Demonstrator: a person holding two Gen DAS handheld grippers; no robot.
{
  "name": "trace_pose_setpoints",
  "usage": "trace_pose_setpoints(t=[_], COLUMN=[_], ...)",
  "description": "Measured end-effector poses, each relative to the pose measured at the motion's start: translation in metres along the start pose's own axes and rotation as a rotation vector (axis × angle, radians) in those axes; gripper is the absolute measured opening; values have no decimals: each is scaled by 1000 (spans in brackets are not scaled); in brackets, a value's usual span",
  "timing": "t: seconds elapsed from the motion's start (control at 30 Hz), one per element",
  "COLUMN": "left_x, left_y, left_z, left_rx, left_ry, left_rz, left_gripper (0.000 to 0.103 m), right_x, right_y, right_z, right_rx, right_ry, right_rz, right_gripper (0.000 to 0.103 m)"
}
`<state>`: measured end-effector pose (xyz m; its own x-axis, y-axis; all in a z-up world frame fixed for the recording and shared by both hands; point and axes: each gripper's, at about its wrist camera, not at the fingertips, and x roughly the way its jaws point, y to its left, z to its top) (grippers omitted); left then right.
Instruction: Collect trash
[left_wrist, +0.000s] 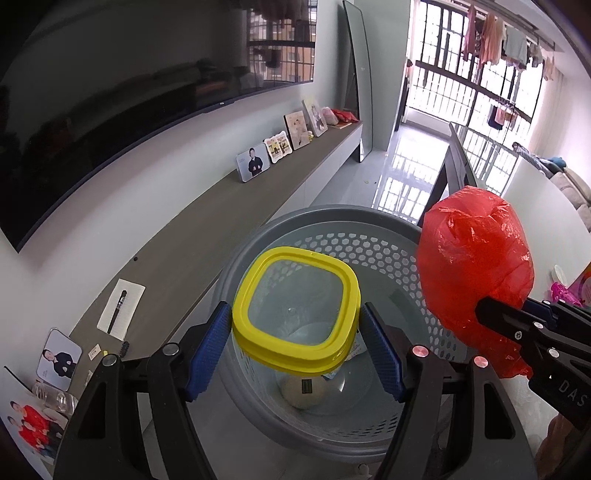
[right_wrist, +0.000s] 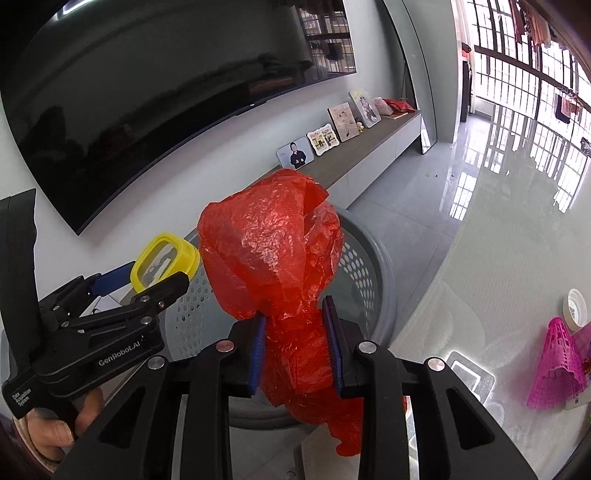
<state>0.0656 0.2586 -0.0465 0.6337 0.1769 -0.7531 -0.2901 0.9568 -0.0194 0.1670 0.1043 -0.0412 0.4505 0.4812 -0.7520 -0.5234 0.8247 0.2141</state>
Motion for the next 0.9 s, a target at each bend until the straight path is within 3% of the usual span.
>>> trace_pose_setpoints(t=[0.27, 0.37, 0.5, 0.9], left_x=[2, 2, 0, -4], left_y=[2, 4, 5, 11], left_z=[0, 0, 2, 2], left_rx=[-8, -11, -19, -38], left_ry=[6, 5, 3, -6], left_rz=[8, 11, 18, 56], left_gripper=[71, 71, 79, 83], right_x=[6, 6, 4, 1], right_y=[1, 3, 4, 4], right_z=[3, 3, 1, 3], right_rx=[6, 0, -7, -14], right_ry=[7, 3, -13, -26], right_rz=[1, -6, -21, -32], right_gripper=[30, 35, 51, 51])
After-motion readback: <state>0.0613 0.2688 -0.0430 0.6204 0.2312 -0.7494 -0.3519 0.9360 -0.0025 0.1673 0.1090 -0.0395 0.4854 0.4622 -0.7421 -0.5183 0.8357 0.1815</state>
